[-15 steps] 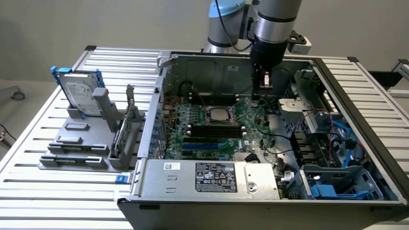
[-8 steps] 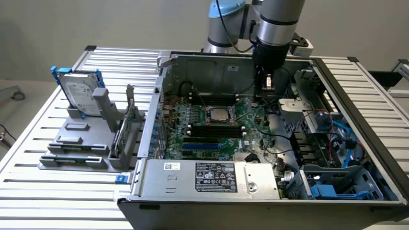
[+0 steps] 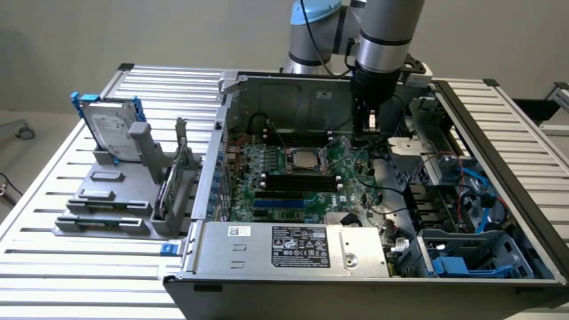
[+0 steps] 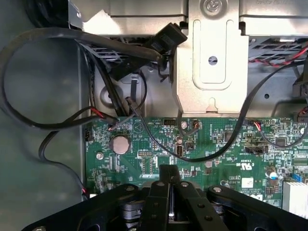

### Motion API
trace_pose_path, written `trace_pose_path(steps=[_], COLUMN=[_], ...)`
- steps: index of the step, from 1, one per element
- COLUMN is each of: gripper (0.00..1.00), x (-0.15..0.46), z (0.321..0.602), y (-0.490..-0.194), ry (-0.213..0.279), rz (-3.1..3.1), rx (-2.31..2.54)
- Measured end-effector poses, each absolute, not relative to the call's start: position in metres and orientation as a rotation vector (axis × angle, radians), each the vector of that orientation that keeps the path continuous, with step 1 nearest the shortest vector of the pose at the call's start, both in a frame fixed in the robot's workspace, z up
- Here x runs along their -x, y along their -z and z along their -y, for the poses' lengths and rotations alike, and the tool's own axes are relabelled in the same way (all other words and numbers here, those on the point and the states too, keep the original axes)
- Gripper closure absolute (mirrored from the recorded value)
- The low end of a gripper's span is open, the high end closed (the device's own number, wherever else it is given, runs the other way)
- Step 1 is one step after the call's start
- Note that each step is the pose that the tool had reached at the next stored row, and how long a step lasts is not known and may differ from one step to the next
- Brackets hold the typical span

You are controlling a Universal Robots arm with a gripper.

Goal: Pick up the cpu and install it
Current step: 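Close the cpu cover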

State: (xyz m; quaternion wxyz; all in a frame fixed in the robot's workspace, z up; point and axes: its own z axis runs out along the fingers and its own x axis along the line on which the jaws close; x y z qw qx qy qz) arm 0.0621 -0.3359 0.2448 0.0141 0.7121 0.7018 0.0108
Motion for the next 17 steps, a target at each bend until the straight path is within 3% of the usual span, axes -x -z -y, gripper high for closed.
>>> trace_pose_path(steps=[17], gripper=[0.89], x=[-0.0571], z=[0.3388], y=[-0.2481], ry=[-0.001], rz=[-2.211], rx=[-2.243])
